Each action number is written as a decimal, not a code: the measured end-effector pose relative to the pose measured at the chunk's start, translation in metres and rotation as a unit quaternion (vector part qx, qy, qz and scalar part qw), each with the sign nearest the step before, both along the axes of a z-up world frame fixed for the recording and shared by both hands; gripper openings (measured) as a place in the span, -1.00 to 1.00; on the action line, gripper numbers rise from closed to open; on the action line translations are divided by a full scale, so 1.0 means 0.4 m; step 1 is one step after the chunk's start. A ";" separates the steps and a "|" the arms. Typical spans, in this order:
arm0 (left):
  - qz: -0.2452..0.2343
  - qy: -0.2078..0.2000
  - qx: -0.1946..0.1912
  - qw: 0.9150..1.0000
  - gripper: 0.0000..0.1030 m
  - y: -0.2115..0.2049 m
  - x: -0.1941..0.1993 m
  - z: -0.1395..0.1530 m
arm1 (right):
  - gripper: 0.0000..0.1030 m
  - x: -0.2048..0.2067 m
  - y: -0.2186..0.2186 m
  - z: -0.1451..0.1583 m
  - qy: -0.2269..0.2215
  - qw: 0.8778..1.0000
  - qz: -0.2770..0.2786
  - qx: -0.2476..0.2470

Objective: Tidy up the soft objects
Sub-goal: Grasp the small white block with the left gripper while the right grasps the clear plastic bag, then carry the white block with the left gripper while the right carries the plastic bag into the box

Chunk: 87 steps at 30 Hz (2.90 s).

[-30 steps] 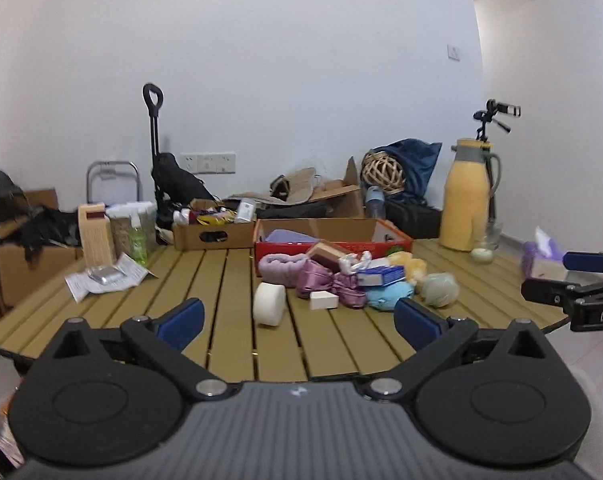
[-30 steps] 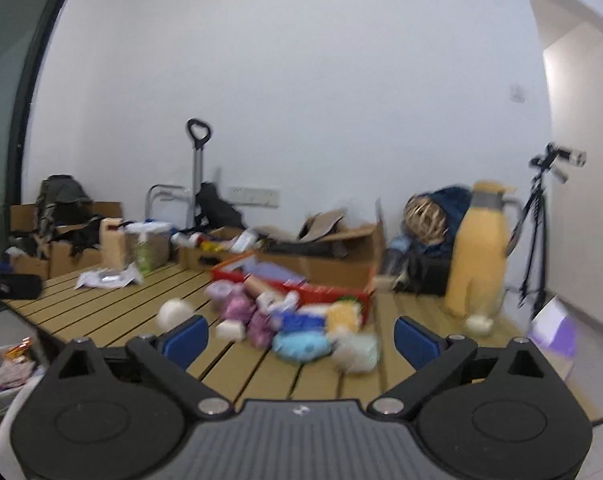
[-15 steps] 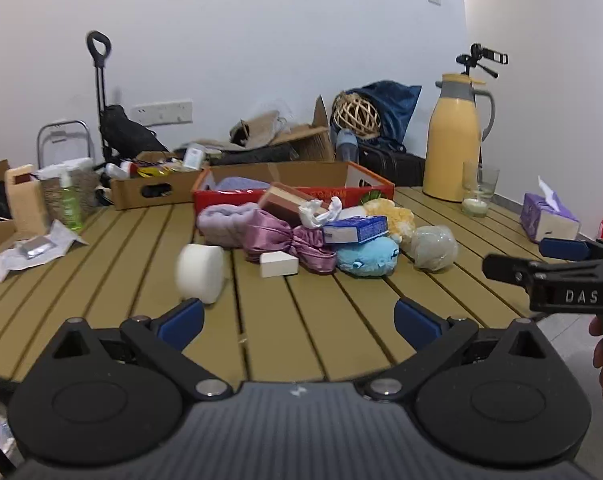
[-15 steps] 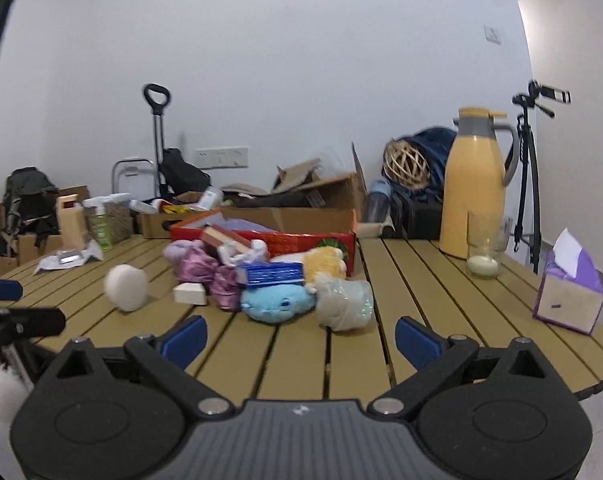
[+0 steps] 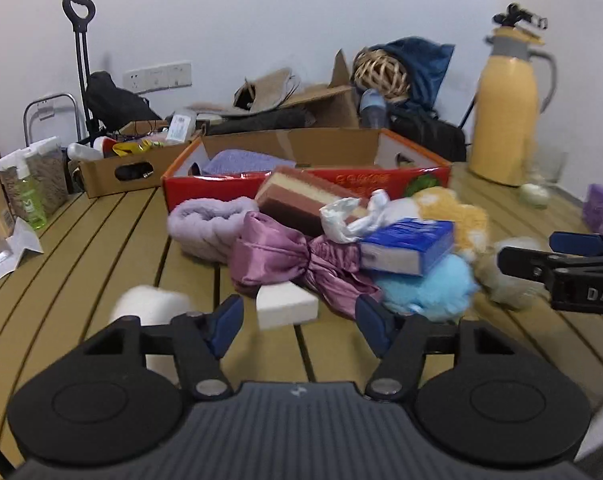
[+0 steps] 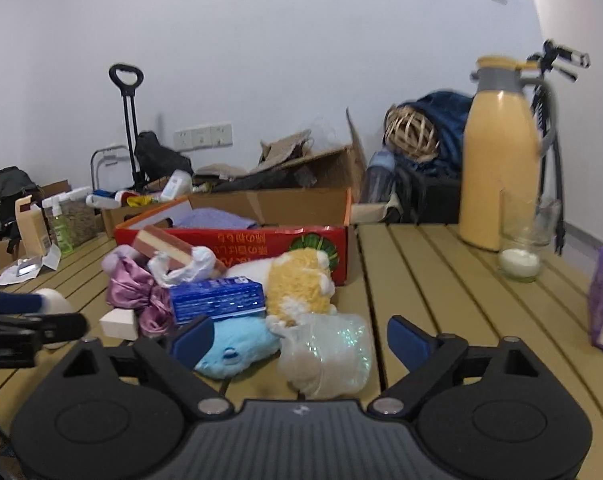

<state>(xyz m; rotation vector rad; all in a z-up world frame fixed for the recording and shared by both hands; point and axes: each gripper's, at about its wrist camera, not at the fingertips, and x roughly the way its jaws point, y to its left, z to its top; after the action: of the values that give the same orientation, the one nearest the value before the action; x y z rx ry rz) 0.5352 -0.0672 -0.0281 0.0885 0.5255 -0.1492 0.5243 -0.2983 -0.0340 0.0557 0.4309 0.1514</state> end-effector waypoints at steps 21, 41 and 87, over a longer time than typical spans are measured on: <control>0.017 0.030 -0.029 0.999 -0.80 0.007 0.017 -0.011 | -0.23 0.044 -0.019 -0.045 0.035 0.999 0.010 0.016; -0.012 0.048 -0.052 0.997 -0.50 -0.017 -0.012 0.046 | -0.23 -0.216 -0.027 0.032 0.006 0.998 0.009 0.056; -0.059 0.051 -0.094 0.992 0.28 -0.043 0.835 0.167 | 0.46 0.907 0.032 0.122 0.113 0.994 0.000 0.005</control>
<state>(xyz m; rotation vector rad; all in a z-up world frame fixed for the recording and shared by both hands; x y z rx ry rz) 0.8691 -0.0844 0.0385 -0.0724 0.6052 -0.3202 0.8873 -0.2857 0.0147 0.0825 0.6561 0.1487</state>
